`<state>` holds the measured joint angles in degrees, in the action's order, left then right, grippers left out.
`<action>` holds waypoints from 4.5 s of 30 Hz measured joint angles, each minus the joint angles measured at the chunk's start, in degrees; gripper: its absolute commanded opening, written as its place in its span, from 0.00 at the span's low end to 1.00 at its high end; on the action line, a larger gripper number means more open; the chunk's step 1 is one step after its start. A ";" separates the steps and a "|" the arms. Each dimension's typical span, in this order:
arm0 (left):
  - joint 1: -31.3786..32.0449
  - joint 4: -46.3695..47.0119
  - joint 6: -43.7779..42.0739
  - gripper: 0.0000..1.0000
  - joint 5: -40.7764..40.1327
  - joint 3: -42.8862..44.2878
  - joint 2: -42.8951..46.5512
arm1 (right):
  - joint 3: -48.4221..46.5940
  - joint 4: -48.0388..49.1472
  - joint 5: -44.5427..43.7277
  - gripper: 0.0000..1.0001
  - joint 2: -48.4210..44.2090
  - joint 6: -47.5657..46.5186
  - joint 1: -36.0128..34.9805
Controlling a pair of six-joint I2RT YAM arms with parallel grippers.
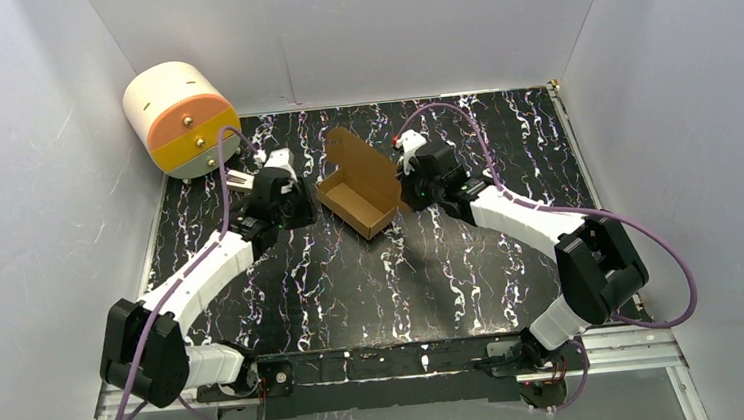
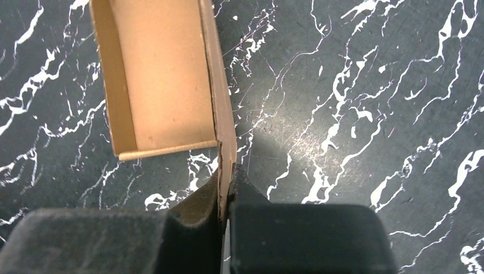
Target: Fold the paper box
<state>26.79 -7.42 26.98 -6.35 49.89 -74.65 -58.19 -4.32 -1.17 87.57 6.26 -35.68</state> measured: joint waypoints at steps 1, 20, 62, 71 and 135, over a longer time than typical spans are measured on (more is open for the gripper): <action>-0.87 -0.39 -1.20 0.38 0.11 0.09 0.63 | -0.07 -0.20 0.44 0.05 0.02 -1.60 0.04; -9.70 -4.76 -20.55 0.54 13.86 10.16 -2.93 | -6.47 -10.86 18.62 0.03 0.50 -27.91 2.75; -13.16 -7.74 -28.35 0.21 28.33 11.67 -9.35 | -9.66 -13.05 22.91 0.08 4.90 -29.31 3.96; -11.76 -6.32 -19.78 0.16 25.20 9.77 -7.02 | -9.49 -8.90 12.96 0.07 4.83 -17.44 2.34; 1.86 13.05 19.78 0.20 0.55 -20.13 14.73 | 12.72 8.74 -31.01 0.27 -3.30 32.37 -18.16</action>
<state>28.64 5.63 46.76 -5.80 29.76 -59.92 -45.47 4.43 -32.18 84.27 38.63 -53.84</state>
